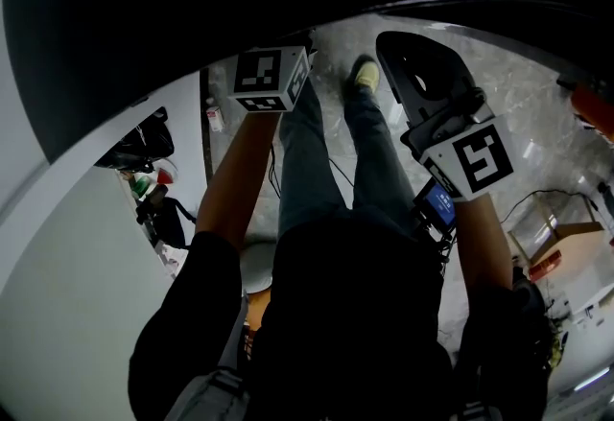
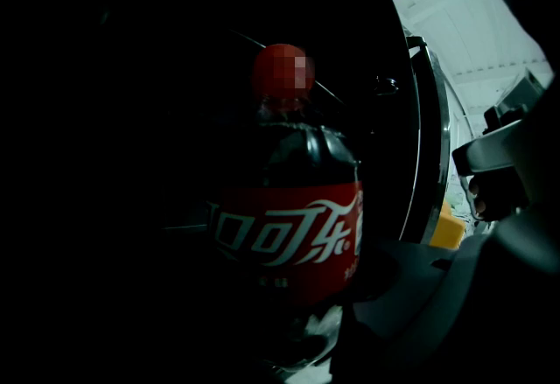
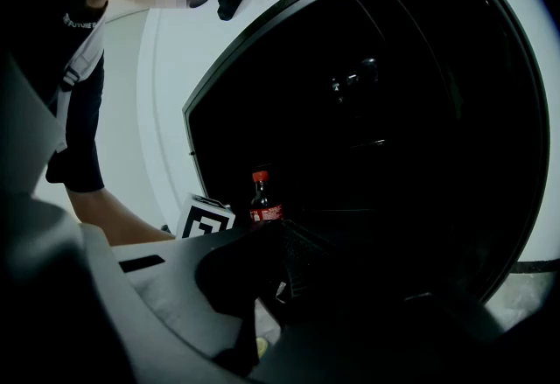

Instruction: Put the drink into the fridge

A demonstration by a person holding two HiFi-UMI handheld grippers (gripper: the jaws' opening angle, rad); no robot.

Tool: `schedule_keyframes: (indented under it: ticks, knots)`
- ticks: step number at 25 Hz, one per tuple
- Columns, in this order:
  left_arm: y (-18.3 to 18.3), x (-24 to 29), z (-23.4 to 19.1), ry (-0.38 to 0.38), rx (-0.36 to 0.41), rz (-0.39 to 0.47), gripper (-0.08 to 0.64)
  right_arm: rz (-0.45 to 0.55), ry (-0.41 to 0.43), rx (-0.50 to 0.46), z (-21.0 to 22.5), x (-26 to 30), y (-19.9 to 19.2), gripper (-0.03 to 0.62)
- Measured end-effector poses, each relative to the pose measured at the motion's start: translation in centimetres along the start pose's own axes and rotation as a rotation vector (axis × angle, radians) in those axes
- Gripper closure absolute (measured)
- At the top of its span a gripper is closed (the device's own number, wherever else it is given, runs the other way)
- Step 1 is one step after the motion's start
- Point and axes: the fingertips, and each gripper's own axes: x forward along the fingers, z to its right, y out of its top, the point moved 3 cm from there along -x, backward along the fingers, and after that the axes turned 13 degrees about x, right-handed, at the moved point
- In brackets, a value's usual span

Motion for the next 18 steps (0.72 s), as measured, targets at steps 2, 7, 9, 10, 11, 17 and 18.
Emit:
schedule_keyframes:
  ticks: [2, 7, 9, 10, 11, 17, 18]
  knots:
    - [0.0, 0.6, -0.3, 0.005, 0.014, -0.002, 0.253, 0.012, -0.009, -0.003, 0.0, 0.1, 0.1, 0.58]
    - [-1.3, 1.7, -1.7, 0.018, 0.027, 0.005, 0.253, 0.034, -0.022, -0.017, -0.6, 0.5, -0.2, 0.58]
    - [-2.0, 2.4, -1.7, 0.011, 0.036, 0.006, 0.253, 0.026, -0.024, -0.016, -0.4, 0.4, -0.5, 0.58]
    - [-2.1, 2.8, -1.7, 0.012, 0.043, 0.005, 0.253, 0.022, -0.025, -0.017, -0.3, 0.2, -0.6, 0.58]
    - [-1.9, 3.2, -1.8, 0.019, 0.048, 0.001, 0.253, 0.019, -0.026, -0.016, -0.1, 0.0, -0.7, 0.58]
    - [-1.5, 4.8, -2.5, 0.066, 0.087, -0.014, 0.253, 0.02, -0.029, -0.011, 0.0, -0.6, -0.9, 0.58]
    - [-1.6, 4.9, -2.6, 0.071, 0.096, -0.018, 0.253, 0.018, -0.03, -0.009, 0.0, -0.7, -0.9, 0.58]
